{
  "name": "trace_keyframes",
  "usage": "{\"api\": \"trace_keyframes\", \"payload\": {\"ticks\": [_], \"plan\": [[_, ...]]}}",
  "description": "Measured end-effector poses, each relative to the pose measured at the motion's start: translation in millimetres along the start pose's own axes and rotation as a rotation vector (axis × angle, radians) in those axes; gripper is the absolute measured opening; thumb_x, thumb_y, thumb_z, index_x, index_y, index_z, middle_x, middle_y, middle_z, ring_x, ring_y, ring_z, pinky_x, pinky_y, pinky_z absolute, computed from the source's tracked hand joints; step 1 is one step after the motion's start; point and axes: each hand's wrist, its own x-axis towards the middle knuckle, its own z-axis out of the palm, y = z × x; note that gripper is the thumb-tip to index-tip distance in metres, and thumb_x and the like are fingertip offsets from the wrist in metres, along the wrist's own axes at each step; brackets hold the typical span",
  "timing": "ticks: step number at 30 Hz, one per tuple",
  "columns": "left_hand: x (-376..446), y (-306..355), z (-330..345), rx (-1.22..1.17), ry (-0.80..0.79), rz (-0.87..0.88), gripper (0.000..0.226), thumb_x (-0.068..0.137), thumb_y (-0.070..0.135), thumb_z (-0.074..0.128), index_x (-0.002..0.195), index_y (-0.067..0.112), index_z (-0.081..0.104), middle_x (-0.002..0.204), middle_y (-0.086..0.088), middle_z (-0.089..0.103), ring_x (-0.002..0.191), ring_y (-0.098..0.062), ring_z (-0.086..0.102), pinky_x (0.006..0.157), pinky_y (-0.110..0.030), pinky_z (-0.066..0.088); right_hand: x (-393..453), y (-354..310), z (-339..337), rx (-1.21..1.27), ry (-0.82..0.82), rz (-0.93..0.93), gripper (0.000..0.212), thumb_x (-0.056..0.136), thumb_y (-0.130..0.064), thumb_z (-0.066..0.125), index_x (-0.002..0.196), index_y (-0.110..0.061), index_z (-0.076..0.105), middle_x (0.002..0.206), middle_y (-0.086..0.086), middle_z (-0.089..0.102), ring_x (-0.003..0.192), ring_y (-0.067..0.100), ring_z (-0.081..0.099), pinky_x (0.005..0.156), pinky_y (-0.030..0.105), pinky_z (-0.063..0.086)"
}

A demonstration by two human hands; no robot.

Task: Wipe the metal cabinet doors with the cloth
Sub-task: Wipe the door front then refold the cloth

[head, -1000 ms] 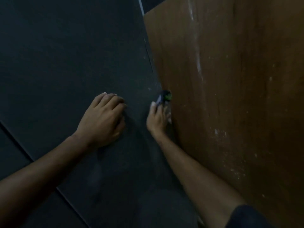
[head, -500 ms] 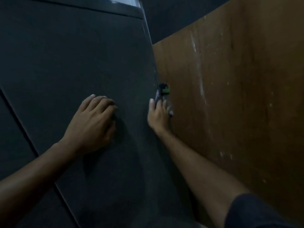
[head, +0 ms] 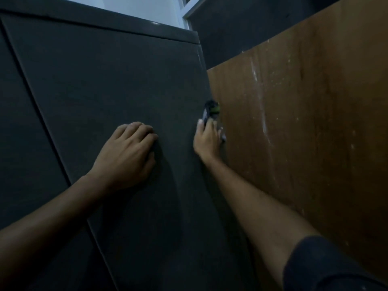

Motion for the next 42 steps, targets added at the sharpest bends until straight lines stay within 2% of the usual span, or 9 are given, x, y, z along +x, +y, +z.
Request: {"api": "trace_keyframes", "payload": {"ticks": [6,9,13,18,22,29,32,37,42], "plan": [[2,-17,-8,0.037,0.094,-0.101,0.06,0.092,0.044,0.038,0.132,0.008,0.065,0.137,-0.015,0.059,0.138,-0.037,0.046,0.123,-0.052,0.024,-115,30,9,0.008,-0.187,-0.464,0.057,0.109,-0.049,0.03,0.162,-0.03,0.022,0.171,-0.004,-0.002,0.157,0.02,-0.015,0.125,0.038,0.004],[2,-19,-2,0.064,0.097,-0.077,0.06,0.093,0.043,0.037,0.133,0.008,0.065,0.138,-0.015,0.058,0.139,-0.037,0.047,0.126,-0.054,0.023,-100,66,-1,-0.028,-0.209,-0.177,0.06,0.11,-0.049,0.026,0.163,-0.021,0.019,0.168,-0.002,-0.008,0.158,0.028,-0.012,0.126,0.041,0.002],[1,-20,-2,0.047,0.171,-0.094,0.059,0.094,0.042,0.041,0.135,0.006,0.062,0.142,-0.018,0.054,0.139,-0.04,0.046,0.125,-0.054,0.023,20,2,-10,0.013,-0.016,0.082,0.064,0.109,-0.051,0.018,0.154,-0.01,0.037,0.164,0.018,0.03,0.151,0.042,0.022,0.123,0.055,0.015],[0,-14,-1,0.059,0.245,-0.181,0.059,0.095,0.039,0.045,0.141,0.003,0.057,0.147,-0.02,0.052,0.144,-0.041,0.042,0.129,-0.054,0.02,14,-73,12,0.024,0.006,-0.406,0.059,0.108,-0.051,0.025,0.157,-0.02,0.034,0.17,0.01,0.017,0.157,0.039,-0.001,0.124,0.057,0.005],[1,-14,0,0.095,0.245,-0.191,0.059,0.096,0.041,0.041,0.137,0.003,0.06,0.145,-0.019,0.054,0.141,-0.042,0.045,0.128,-0.056,0.022,-50,25,10,-0.076,-0.145,-0.737,0.053,0.106,-0.047,0.035,0.153,-0.023,0.037,0.172,0.006,0.008,0.158,0.034,-0.005,0.123,0.062,0.016],[4,-12,3,0.178,0.247,-0.212,0.058,0.1,0.041,0.042,0.137,0.001,0.062,0.144,-0.021,0.057,0.138,-0.044,0.05,0.125,-0.059,0.027,84,-52,-6,0.003,-0.02,-0.297,0.056,0.11,-0.047,0.024,0.152,-0.015,0.042,0.168,0.012,0.023,0.155,0.044,0.006,0.121,0.064,0.011],[2,-11,3,0.18,0.268,-0.243,0.059,0.101,0.04,0.04,0.141,0.0,0.058,0.146,-0.021,0.055,0.139,-0.044,0.049,0.126,-0.056,0.026,65,-72,11,0.046,0.026,-0.538,0.052,0.108,-0.045,0.029,0.15,-0.02,0.047,0.169,0.011,0.022,0.156,0.043,0.006,0.121,0.065,0.012],[3,-8,1,0.168,0.289,-0.31,0.06,0.1,0.041,0.042,0.141,0.0,0.057,0.146,-0.021,0.054,0.14,-0.044,0.048,0.127,-0.055,0.024,1,53,-4,-0.127,-0.071,-1.029,0.044,0.098,-0.031,0.045,0.142,-0.025,0.048,0.162,0.014,0.034,0.148,0.046,0.027,0.112,0.064,0.036],[5,-7,3,0.191,0.27,-0.326,0.06,0.1,0.041,0.041,0.141,-0.001,0.057,0.146,-0.021,0.055,0.139,-0.044,0.049,0.126,-0.055,0.025,83,23,-21,0.008,0.06,-0.548,0.048,0.103,-0.039,0.041,0.146,-0.02,0.041,0.139,0.02,0.047,0.114,0.04,0.054,0.09,0.043,0.047]]}}
